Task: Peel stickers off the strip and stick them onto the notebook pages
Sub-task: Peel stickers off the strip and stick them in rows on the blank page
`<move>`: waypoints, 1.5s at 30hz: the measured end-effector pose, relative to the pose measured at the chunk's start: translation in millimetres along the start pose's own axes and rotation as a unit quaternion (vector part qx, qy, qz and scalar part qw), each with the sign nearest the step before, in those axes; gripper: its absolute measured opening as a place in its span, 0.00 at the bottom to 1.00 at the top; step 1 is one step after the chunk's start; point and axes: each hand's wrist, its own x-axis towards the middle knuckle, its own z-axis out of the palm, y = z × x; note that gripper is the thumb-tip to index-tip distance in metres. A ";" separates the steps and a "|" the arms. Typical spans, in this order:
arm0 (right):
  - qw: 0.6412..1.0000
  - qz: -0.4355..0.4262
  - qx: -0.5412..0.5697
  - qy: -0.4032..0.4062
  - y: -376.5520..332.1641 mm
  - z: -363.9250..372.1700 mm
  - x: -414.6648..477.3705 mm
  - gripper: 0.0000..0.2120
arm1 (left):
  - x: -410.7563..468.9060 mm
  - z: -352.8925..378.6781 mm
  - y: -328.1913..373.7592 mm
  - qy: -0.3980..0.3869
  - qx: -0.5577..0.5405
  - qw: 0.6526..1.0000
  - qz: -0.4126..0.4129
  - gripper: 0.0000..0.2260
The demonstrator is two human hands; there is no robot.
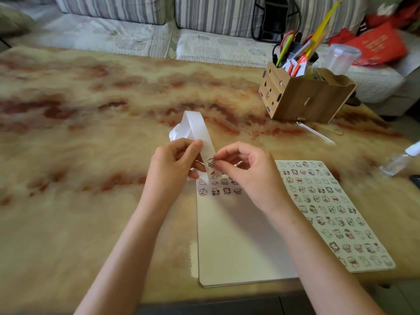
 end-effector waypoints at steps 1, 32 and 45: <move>1.000 0.000 0.005 0.004 -0.1 0.0 0.2 0.06 | -0.2 0.4 0.8 -0.003 -0.001 1.000 0.001 0.13; 0.994 -0.058 -0.069 0.056 3.0 2.2 0.4 0.06 | -6.0 0.7 4.4 -0.030 0.006 1.000 -0.005 0.07; 0.997 -0.034 -0.038 0.052 0.5 3.0 -1.0 0.05 | -6.2 0.9 3.6 -0.020 0.033 0.999 0.010 0.08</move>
